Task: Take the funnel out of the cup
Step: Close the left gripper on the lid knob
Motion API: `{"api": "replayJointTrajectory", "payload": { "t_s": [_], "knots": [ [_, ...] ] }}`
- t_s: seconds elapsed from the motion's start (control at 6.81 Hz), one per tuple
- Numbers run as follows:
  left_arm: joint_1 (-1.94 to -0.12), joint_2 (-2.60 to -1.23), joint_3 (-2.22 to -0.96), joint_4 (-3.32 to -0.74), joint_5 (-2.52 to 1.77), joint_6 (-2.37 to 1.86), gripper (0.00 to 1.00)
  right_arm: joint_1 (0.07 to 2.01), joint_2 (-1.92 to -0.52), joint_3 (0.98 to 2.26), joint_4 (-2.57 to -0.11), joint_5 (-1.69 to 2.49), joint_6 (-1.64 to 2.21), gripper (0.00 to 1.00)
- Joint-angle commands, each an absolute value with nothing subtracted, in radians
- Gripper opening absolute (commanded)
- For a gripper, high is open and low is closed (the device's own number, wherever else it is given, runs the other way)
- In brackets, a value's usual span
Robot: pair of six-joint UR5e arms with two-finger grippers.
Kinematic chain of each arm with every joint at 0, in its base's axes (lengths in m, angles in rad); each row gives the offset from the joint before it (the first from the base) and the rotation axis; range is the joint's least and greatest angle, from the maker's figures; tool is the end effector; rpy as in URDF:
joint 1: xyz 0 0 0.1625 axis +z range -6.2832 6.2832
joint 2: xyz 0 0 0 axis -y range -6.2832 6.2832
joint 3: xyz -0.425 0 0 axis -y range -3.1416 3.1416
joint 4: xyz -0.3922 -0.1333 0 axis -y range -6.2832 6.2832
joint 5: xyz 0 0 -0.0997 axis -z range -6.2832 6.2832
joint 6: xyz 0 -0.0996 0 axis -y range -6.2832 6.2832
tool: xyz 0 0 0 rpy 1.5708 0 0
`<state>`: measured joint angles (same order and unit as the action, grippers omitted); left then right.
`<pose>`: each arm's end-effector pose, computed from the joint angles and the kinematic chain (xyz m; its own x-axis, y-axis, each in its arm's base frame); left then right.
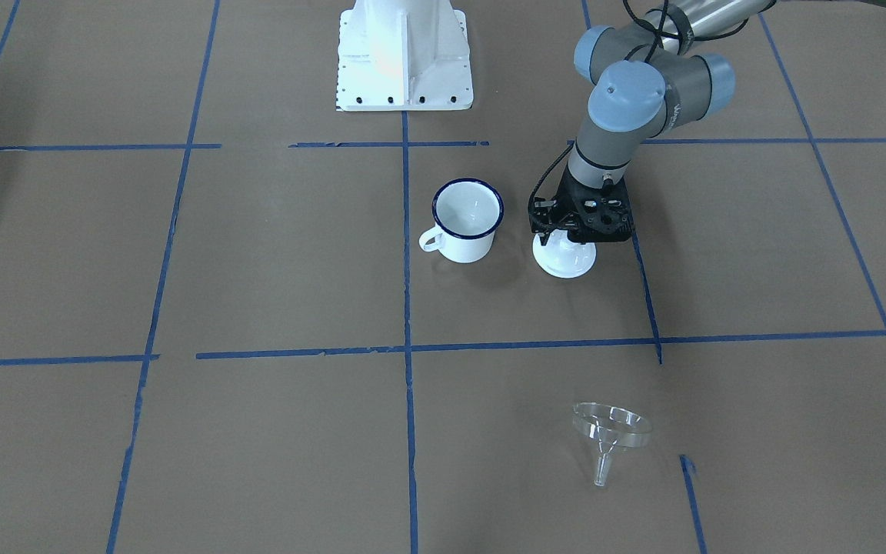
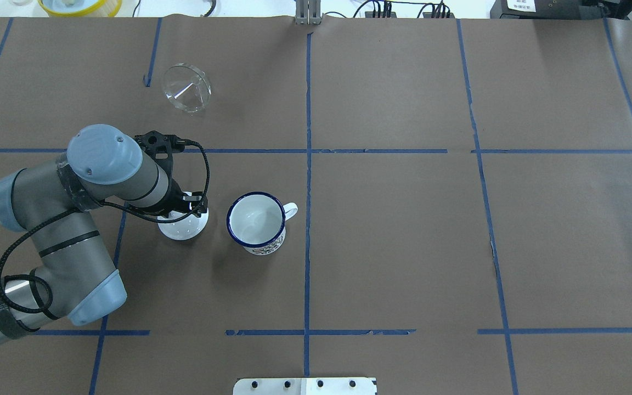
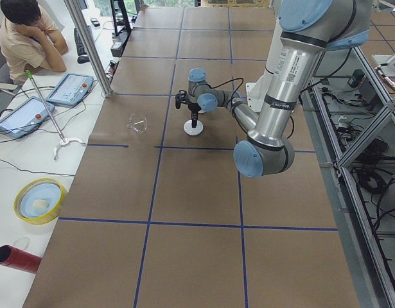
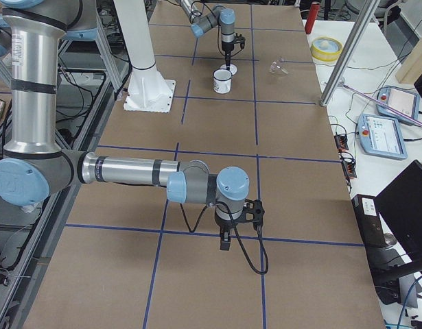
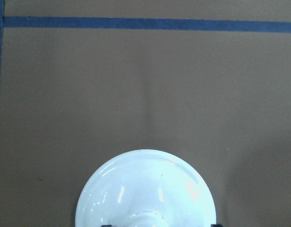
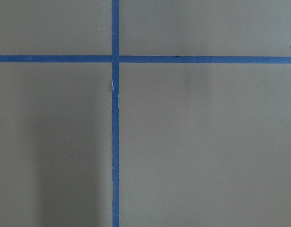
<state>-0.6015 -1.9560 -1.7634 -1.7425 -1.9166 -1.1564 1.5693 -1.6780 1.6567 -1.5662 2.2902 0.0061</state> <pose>0.4590 -0.4358 0.3428 0.6902 -0.0142 -0.7235 0.0700 0.9964 0.0472 0.0670 -0.4452 0.6700 0.7522 0.0160 0.6587 -0.0031 0.9998 -0.0207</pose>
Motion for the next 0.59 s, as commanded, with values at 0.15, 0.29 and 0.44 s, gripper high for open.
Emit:
{"api": "replayJointTrajectory", "payload": {
  "t_s": [0.15,0.29,0.44],
  "knots": [
    [-0.601,-1.96,-1.779,-1.689,-1.917,-1.149,0.71,1.569,-1.678,1.657,-1.566,2.29,0.006,1.0],
    [-0.601,-1.962,-1.778,-1.69,-1.917,-1.149,0.68,1.569,-1.678,1.657,-1.566,2.29,0.006,1.0],
    [-0.603,-1.962,-1.778,-1.69,-1.916,-1.149,0.68,1.569,-1.678,1.657,-1.566,2.29,0.006,1.0]
  ]
}}
